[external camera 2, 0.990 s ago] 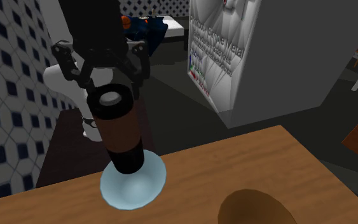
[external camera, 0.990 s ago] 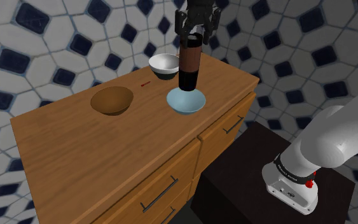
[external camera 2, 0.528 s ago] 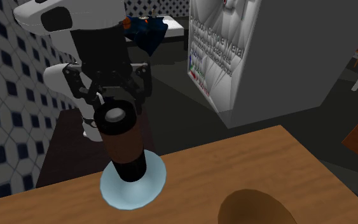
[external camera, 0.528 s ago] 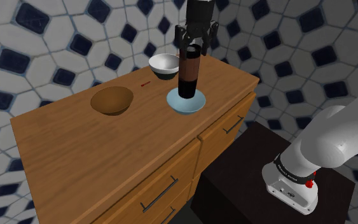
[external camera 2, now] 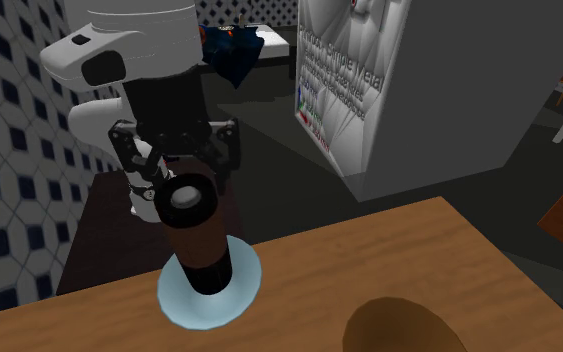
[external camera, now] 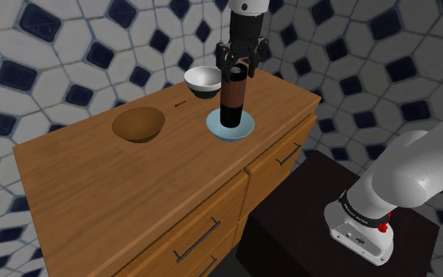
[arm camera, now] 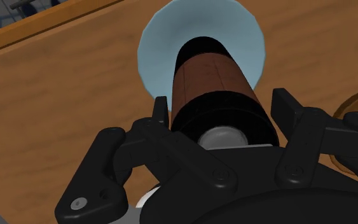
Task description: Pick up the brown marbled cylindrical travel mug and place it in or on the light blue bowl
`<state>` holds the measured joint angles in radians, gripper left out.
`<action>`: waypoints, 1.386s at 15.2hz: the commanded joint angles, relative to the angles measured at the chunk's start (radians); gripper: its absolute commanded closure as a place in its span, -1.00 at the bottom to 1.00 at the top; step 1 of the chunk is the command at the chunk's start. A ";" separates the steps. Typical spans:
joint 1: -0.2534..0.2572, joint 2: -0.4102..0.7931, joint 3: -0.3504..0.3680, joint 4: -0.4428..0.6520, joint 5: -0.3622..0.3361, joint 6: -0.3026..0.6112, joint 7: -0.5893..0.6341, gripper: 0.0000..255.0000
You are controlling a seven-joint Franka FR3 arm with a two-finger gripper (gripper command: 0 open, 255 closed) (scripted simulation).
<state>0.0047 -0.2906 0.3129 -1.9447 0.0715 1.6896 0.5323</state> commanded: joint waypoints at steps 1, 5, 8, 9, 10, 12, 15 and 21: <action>0.000 -0.001 0.000 -0.001 0.000 0.002 0.000 1.00; 0.000 -0.001 0.000 -0.001 0.000 0.001 0.000 -1.00; 0.000 -0.001 0.000 -0.001 0.000 0.001 0.000 -1.00; 0.000 -0.001 0.000 -0.001 0.000 0.001 0.000 -1.00; 0.000 -0.001 0.000 -0.001 0.000 0.002 0.000 -1.00; -0.002 0.009 -0.001 0.077 -0.004 -0.066 0.003 -1.00; -0.003 0.024 -0.001 0.152 -0.008 -0.127 0.006 -1.00; -0.003 0.024 -0.001 0.152 -0.008 -0.127 0.006 -1.00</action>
<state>0.0013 -0.2671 0.3117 -1.7933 0.0636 1.5627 0.5385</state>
